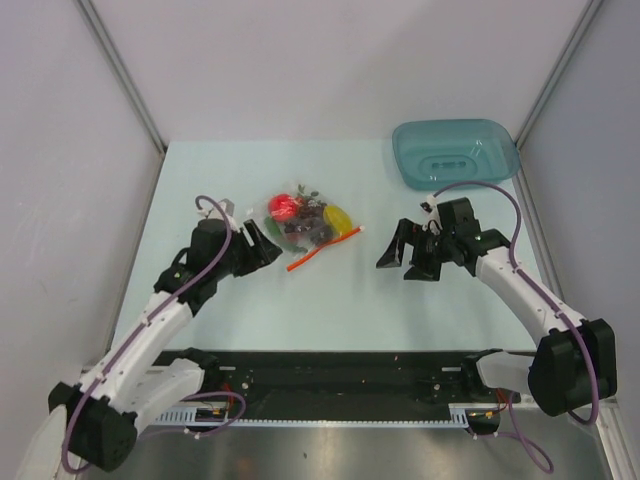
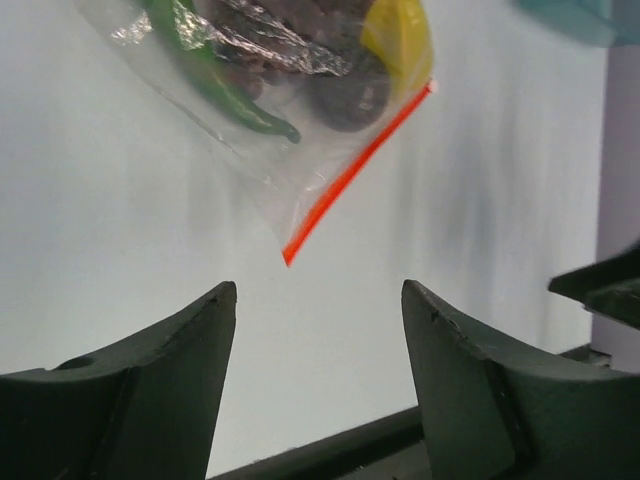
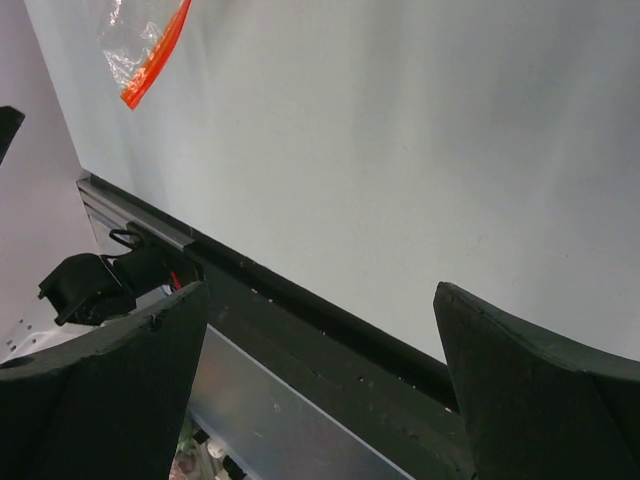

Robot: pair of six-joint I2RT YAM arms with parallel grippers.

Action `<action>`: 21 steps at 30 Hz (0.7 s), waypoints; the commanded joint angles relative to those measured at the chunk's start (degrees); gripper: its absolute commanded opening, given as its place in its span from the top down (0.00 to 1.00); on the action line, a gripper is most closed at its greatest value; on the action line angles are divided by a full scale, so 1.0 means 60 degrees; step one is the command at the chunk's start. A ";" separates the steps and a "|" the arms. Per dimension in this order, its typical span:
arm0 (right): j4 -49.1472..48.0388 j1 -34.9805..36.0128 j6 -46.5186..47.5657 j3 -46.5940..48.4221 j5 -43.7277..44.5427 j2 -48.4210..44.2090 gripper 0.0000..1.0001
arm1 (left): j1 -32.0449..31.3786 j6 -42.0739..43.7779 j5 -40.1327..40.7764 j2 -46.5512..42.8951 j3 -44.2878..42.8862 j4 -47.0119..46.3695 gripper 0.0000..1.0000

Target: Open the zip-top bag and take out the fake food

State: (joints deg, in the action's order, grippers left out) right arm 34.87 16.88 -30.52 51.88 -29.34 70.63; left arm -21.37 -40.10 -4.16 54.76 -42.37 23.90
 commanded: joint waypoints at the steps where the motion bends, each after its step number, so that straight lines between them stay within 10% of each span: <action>1: -0.0158 0.0042 0.0370 -0.0121 -0.0192 0.0078 0.00 | -0.0495 -0.1340 -0.0053 -0.1185 0.0585 0.0266 0.28; 12: 0.0442 -0.0002 0.0649 0.0011 -0.0134 -0.0199 0.00 | -0.3264 -0.6031 0.0678 0.0128 0.1851 -0.3646 0.22; 17: 0.0501 -0.0016 0.0590 -0.0340 -0.0046 -0.0741 0.00 | -0.3631 -0.5404 0.1573 0.2456 -0.0185 -0.3325 0.17; 21: 0.0545 -0.0016 0.0561 -0.0501 -0.0046 -0.0917 0.00 | -0.4084 -0.1843 0.2055 0.5292 -0.4027 -0.1483 0.23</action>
State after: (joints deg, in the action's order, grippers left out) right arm 37.56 16.88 -28.14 49.60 -29.82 66.72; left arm -43.20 -67.94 2.98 76.07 -46.61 10.37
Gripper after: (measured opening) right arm 0.995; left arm 0.800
